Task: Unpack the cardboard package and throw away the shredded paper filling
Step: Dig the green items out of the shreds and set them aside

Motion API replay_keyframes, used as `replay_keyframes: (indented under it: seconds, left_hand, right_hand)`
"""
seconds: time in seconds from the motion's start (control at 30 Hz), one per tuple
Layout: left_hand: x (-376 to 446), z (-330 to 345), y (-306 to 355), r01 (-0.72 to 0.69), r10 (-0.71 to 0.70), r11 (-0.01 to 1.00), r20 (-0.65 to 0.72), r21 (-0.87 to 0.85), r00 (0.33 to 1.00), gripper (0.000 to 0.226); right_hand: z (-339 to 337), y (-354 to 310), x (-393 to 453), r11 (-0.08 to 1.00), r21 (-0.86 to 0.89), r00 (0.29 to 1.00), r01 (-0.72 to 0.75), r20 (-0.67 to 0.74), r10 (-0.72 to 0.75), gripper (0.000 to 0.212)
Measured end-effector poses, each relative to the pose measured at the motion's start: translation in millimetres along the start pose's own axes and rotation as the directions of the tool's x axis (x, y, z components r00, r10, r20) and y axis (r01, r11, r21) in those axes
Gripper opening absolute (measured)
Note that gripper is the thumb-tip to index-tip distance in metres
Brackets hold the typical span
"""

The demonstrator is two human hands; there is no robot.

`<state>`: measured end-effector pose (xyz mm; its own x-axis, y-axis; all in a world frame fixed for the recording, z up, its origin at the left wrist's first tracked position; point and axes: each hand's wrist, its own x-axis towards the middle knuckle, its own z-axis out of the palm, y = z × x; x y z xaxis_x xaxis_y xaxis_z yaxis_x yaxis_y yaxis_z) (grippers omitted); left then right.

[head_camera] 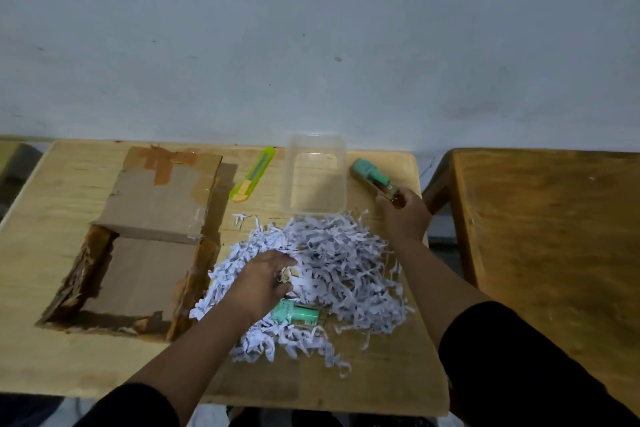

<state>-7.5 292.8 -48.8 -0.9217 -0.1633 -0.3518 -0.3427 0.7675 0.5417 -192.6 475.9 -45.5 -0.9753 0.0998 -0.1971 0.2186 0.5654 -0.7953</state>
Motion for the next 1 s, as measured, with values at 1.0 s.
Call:
replay_keyframes:
  seconds: [1.0]
  left_hand:
    - [-52.7,-7.0,-14.8,-0.329,0.323,0.936,0.064,0.127,0.944,0.046]
  right_hand:
    - [-12.3,7.8,-178.9,0.636,-0.278,0.685,0.720,0.432,-0.587,0.025]
